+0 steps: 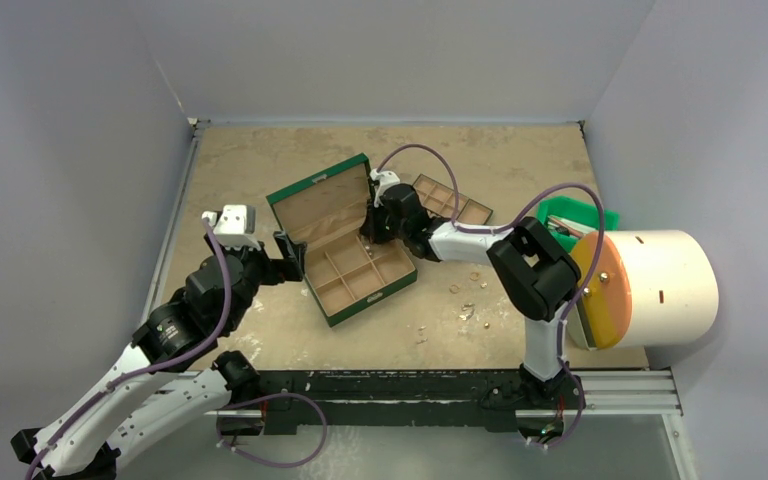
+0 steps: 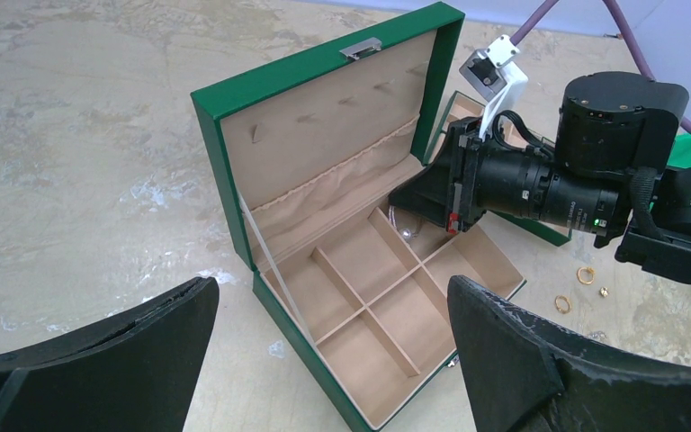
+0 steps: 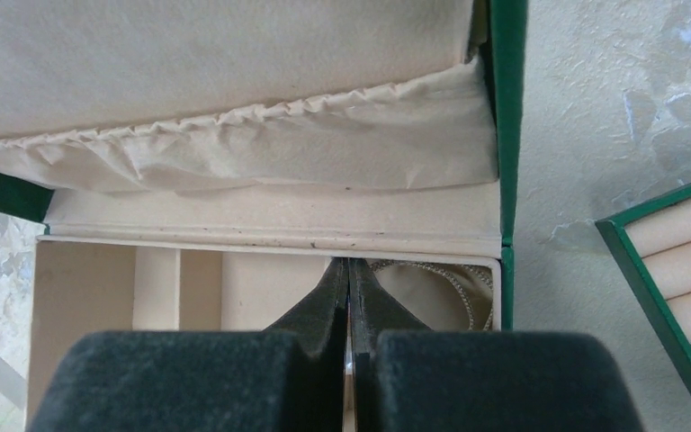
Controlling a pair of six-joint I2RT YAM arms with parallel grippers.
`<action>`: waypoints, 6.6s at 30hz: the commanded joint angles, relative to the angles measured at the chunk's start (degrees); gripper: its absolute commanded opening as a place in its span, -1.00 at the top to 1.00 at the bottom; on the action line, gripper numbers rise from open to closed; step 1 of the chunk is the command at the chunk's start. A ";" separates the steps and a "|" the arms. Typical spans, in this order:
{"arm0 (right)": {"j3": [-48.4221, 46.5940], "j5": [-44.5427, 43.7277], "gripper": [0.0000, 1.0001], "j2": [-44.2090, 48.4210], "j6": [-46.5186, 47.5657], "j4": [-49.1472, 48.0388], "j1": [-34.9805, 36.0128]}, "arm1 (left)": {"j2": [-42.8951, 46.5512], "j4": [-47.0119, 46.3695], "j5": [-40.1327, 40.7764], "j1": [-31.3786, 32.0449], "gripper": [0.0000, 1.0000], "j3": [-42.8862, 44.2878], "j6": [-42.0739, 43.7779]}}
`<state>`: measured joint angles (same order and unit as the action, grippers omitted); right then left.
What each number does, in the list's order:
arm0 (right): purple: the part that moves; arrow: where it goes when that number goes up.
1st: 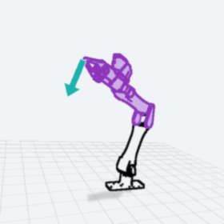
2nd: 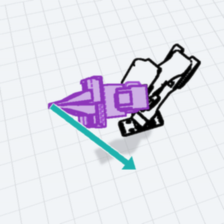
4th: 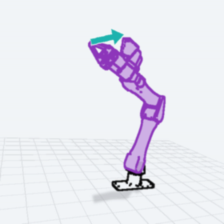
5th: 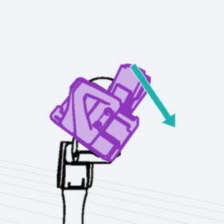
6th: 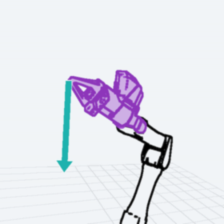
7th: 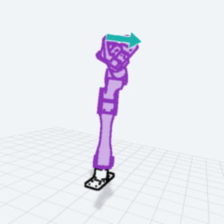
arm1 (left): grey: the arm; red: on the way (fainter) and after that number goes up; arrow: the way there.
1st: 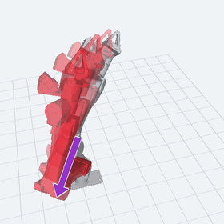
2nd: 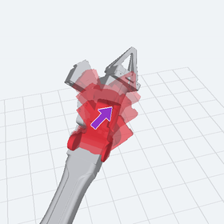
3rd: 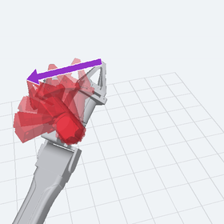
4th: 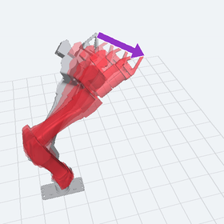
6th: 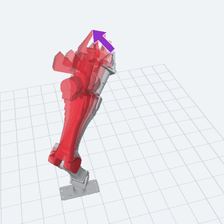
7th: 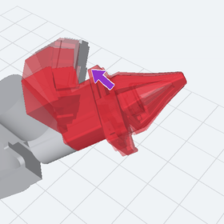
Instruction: Organize the mixed jewelry
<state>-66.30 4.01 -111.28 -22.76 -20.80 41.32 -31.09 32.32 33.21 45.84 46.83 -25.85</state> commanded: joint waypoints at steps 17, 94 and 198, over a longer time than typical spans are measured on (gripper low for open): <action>0.01 -7.79 1.00 -1.00 -3.91 0.21 1.38 | 0.49 -1.29 -0.17 0.15 -0.98 2.39 0.71; 26.81 -35.04 0.01 46.07 -27.77 49.70 2.35 | 1.95 -1.91 -2.01 -0.94 -0.97 2.16 0.07; -0.79 -21.34 1.00 29.56 -4.35 30.54 -21.13 | 3.85 -1.15 1.23 -0.98 -0.99 2.17 -0.87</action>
<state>-68.58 -22.83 -87.74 -33.50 12.56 20.18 -28.03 32.32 32.91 45.06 46.83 -25.98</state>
